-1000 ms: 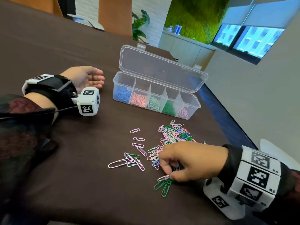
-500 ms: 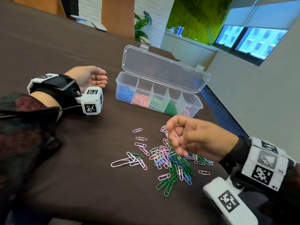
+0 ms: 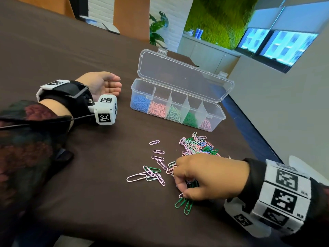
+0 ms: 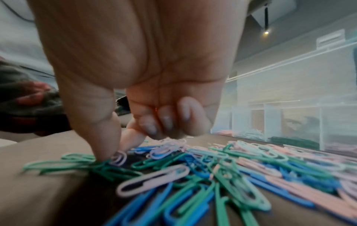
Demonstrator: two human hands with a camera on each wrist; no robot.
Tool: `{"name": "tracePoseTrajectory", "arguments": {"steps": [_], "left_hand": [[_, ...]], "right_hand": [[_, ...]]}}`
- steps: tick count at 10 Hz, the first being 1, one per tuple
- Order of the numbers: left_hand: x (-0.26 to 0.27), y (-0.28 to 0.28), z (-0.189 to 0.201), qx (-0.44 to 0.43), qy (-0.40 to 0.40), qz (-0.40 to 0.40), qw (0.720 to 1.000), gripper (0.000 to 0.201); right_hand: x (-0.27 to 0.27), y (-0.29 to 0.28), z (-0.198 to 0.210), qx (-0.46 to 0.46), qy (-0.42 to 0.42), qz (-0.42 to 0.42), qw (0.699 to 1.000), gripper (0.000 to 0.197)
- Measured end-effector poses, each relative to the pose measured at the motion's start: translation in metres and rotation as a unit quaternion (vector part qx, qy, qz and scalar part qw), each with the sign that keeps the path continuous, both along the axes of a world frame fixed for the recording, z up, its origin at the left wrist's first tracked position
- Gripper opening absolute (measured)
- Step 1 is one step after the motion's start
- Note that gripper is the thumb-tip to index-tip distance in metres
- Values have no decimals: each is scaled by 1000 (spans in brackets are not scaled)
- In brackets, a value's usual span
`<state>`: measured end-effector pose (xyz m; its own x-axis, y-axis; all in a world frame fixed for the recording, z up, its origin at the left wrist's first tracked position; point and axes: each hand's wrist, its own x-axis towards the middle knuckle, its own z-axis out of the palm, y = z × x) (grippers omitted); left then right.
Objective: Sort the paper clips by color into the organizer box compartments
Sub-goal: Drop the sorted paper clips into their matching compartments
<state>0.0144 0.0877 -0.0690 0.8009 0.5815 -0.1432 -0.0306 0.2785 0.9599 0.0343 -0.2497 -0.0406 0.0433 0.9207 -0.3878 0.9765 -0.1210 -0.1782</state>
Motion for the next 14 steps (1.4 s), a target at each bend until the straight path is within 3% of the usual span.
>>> {"name": "tracePoseTrajectory", "arguments": {"steps": [1,2,3,4,6,7,8,9,10,11,12,13,14], "left_hand": [[0,-1,0,-2,-2,2,1000,23],[0,-1,0,-4,-2,3,1000,23],[0,-1,0,-7,-4,6,1000,23],[0,0,0,-9,-5,6,1000,22],[1,-1,1,-8,-5,5,1000,23],[1,-1,0,-6,-4,4,1000,23],[0,0,0,-8,-6,2,1000,22],[0,0,0,-9,-6,2,1000,22],[0,0,0,-11,-7,3,1000,22],[0,0,0,-9,-6,4,1000,22],[0,-1,0,-10,-7,3,1000,22],[0,-1,1,-12,-8,3,1000,22],[0,-1,1,-14,-8,4,1000,21]], "right_hand": [[4,-2,-2,21,48,-22,998,12],[10,2,0,84,279,-161,943,18],[16,10,0,158,444,-261,842,17],[20,18,-1,163,454,-277,831,15],[21,24,-3,146,398,-309,851,17],[17,29,-1,157,465,-369,789,30],[7,37,2,159,472,-387,776,32],[-8,46,4,116,335,-342,871,21],[-20,53,5,38,150,-222,963,7],[-26,60,1,9,35,-147,988,15],[-27,66,0,22,4,-111,994,24],[-19,67,1,50,75,-150,985,25],[-8,66,1,100,266,-265,921,24]]}}
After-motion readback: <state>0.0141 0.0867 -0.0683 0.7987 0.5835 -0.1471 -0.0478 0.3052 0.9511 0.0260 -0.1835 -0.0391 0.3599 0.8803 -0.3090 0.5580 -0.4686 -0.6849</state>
